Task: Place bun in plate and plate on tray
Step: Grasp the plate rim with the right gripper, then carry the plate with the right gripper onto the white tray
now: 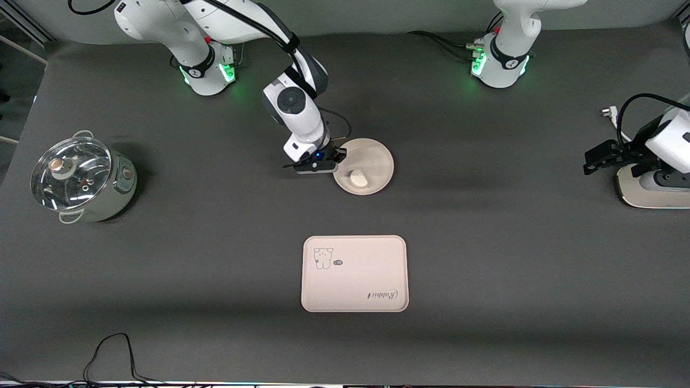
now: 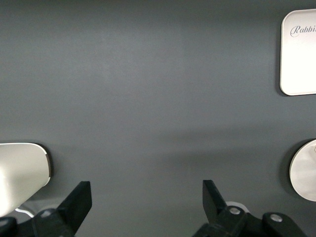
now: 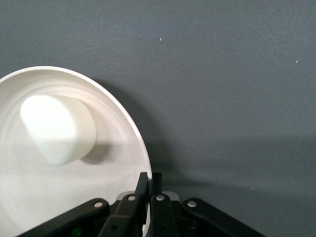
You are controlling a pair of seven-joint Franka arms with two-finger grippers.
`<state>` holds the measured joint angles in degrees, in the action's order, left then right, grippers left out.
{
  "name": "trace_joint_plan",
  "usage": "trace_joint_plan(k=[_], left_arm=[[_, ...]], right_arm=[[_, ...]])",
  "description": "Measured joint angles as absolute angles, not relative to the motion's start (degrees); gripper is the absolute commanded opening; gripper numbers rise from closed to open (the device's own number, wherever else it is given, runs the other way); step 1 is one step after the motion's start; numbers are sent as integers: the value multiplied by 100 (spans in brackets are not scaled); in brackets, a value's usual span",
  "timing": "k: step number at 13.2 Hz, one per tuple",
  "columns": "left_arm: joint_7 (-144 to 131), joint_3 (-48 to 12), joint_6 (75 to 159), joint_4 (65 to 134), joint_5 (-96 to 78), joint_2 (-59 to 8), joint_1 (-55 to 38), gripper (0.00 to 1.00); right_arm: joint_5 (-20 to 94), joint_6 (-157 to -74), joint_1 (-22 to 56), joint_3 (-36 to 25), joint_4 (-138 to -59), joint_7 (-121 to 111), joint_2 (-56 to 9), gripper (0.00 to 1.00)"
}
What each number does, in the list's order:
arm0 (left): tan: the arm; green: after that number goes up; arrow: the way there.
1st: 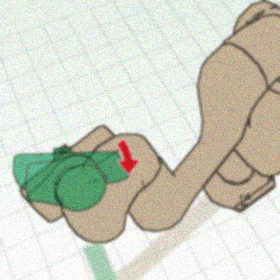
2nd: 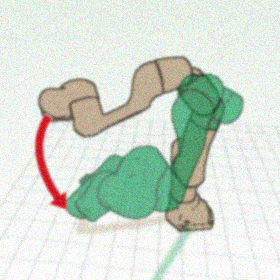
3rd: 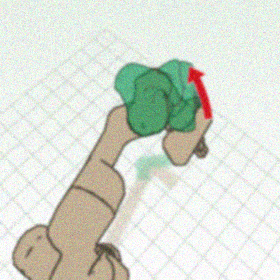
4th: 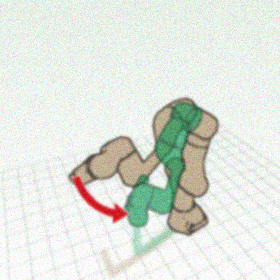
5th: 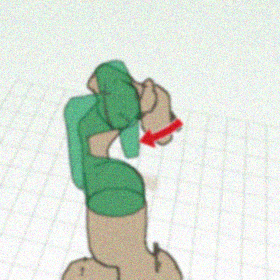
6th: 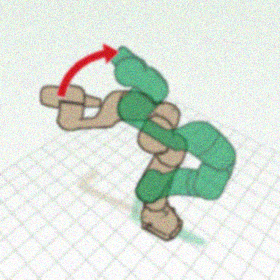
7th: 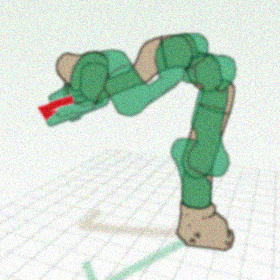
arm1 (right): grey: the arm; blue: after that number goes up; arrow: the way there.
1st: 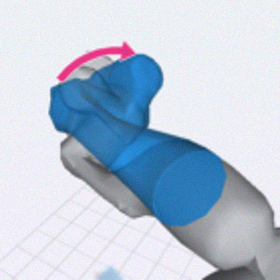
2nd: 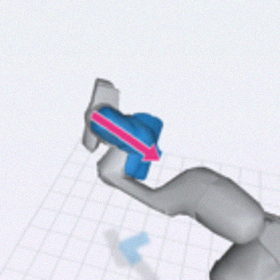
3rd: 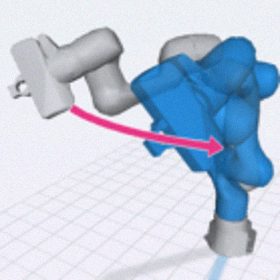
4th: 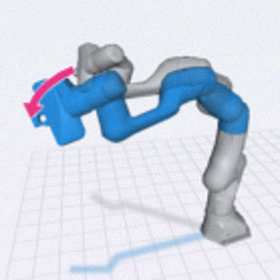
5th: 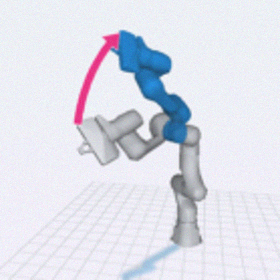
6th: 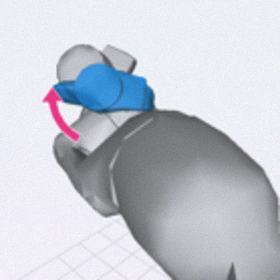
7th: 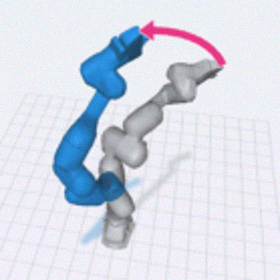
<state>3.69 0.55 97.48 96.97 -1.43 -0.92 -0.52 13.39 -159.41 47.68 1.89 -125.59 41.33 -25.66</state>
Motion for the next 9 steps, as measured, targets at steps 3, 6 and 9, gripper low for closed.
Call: trace_joint_plan(k=[3,6,9], left_arm=[[369,60,9748,9695,-143,-92,-51,100],[369,64,9749,9694,-143,-92,-51,100],[369,64,9749,9693,-143,-92,-51,100]], right_arm=[[1339,-15753,4756,158,-12531,4060,-2433,0],[1339,-15270,4587,89,-12491,3558,-1991,0],[1588,-14500,4311,83,-12461,2898,-1166,0]])
